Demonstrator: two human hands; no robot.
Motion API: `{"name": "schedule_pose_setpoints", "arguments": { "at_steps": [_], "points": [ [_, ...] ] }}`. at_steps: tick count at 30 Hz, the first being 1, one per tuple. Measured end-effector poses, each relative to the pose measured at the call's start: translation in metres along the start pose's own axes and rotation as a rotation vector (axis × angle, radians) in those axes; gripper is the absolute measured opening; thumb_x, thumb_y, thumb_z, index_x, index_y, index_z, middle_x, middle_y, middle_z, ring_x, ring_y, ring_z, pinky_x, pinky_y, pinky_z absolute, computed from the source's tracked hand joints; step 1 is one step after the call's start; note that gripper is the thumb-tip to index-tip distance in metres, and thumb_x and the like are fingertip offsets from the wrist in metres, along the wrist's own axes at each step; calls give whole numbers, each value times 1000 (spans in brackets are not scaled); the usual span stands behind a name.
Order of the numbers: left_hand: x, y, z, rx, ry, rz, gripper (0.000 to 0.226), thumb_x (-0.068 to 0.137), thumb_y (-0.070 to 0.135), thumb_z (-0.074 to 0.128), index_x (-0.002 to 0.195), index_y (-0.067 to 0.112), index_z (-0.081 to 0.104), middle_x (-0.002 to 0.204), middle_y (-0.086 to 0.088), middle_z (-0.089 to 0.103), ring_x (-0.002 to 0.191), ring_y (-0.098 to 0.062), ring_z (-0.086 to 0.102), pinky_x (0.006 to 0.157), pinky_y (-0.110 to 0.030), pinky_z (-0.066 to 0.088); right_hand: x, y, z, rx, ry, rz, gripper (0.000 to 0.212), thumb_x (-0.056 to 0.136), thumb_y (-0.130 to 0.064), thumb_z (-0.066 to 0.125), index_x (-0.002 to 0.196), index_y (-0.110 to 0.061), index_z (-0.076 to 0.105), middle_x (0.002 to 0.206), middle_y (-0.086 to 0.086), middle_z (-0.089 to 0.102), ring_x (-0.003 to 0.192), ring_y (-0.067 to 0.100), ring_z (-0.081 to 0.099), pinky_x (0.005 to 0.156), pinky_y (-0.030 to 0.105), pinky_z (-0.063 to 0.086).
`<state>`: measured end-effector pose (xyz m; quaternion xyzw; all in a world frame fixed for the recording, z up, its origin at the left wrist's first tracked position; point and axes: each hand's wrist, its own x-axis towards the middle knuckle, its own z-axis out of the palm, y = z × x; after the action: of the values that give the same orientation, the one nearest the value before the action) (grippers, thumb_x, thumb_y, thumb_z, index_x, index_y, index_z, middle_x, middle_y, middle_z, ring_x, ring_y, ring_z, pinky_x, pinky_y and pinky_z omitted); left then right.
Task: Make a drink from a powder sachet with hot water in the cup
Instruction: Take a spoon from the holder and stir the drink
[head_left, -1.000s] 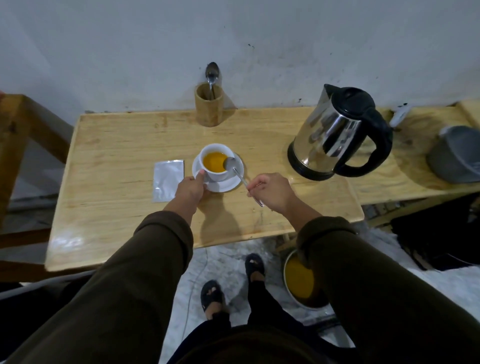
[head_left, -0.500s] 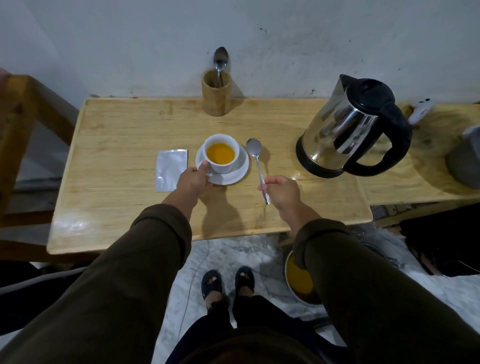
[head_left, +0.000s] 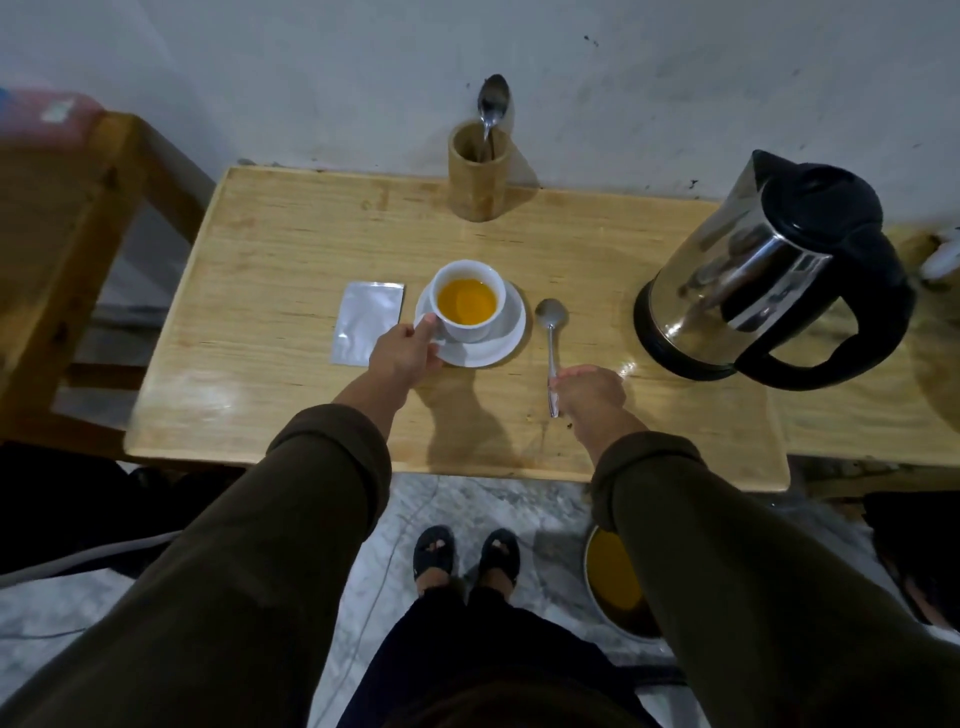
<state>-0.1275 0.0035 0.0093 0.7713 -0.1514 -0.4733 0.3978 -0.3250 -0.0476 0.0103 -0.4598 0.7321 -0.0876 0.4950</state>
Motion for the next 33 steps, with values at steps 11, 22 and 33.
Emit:
{"name": "schedule_pose_setpoints", "arguments": {
  "at_steps": [11, 22, 33],
  "points": [
    [-8, -7, 1, 120, 69, 74, 42, 91, 26, 58, 129, 9, 53, 105, -8, 65, 86, -19, 65, 77, -27, 52, 12, -1, 0, -91, -62, -15, 31, 85, -15, 63, 61, -30, 50, 91, 2, 59, 82, 18, 56, 85, 32, 54],
    [-12, -6, 5, 288, 105, 79, 52, 81, 21, 70, 129, 16, 50, 113, -10, 69, 113, -25, 60, 96, -36, 46, 11, -13, 12, -274, 73, 14, 23, 84, -23, 67, 101, -8, 68, 115, 10, 69, 107, 28, 66, 92, 32, 53],
    [-9, -7, 4, 304, 106, 74, 52, 81, 22, 71, 129, 16, 50, 112, -10, 69, 113, -26, 60, 99, -39, 48, 9, -16, 7, -314, 53, -3, 39, 83, -22, 68, 55, -18, 41, 104, 11, 71, 103, 29, 67, 90, 39, 55]
  ]
}}
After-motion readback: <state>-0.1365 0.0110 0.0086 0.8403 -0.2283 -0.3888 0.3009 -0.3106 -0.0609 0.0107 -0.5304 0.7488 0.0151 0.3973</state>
